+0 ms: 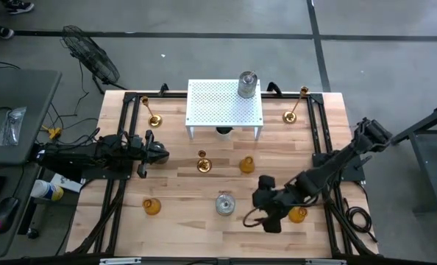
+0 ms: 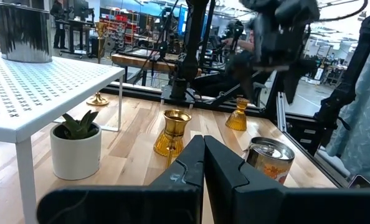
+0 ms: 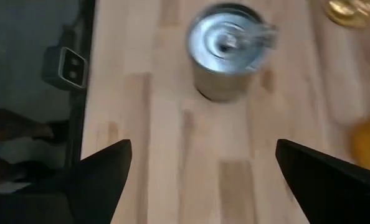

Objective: Pick & Place candle stick holders
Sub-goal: Put the middle orange scented candle on the shelf

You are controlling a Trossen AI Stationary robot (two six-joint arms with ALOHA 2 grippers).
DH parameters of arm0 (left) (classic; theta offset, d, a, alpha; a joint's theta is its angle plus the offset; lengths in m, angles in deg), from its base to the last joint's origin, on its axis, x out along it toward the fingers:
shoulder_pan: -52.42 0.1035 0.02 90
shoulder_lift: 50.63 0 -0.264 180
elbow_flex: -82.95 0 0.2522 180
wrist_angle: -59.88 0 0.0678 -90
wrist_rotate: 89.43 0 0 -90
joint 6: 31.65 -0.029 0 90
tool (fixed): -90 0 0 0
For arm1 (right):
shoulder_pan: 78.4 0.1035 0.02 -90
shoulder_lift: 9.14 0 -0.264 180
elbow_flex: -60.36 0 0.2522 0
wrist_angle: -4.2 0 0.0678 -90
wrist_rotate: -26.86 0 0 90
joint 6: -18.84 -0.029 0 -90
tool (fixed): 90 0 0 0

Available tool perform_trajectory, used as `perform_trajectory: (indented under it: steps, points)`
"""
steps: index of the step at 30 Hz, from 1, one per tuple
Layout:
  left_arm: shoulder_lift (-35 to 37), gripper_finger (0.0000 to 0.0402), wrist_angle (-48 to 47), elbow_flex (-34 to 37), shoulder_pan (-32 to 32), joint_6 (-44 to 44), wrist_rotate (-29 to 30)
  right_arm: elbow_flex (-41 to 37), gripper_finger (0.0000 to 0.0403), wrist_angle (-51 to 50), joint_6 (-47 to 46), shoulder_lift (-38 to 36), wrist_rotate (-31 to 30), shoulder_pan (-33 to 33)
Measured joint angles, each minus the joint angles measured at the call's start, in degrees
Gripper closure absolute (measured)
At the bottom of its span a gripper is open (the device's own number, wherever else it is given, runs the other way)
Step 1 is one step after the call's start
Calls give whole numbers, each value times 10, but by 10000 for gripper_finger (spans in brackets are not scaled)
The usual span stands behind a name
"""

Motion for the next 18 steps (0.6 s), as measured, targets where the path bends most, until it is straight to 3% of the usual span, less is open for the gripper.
perform_trajectory:
  steps: [6, 14, 18]
  points:
    - [0, 402, 0, 0, 0, 0, 0, -138, 13, 258, 71, 7, -6, 25]
    - [0, 402, 0, 0, 0, 0, 0, -220, 13, 372, 106, 31, -120, 32]
    - [0, 402, 0, 0, 0, 0, 0, -227, 13, 445, 103, 73, -132, 20]
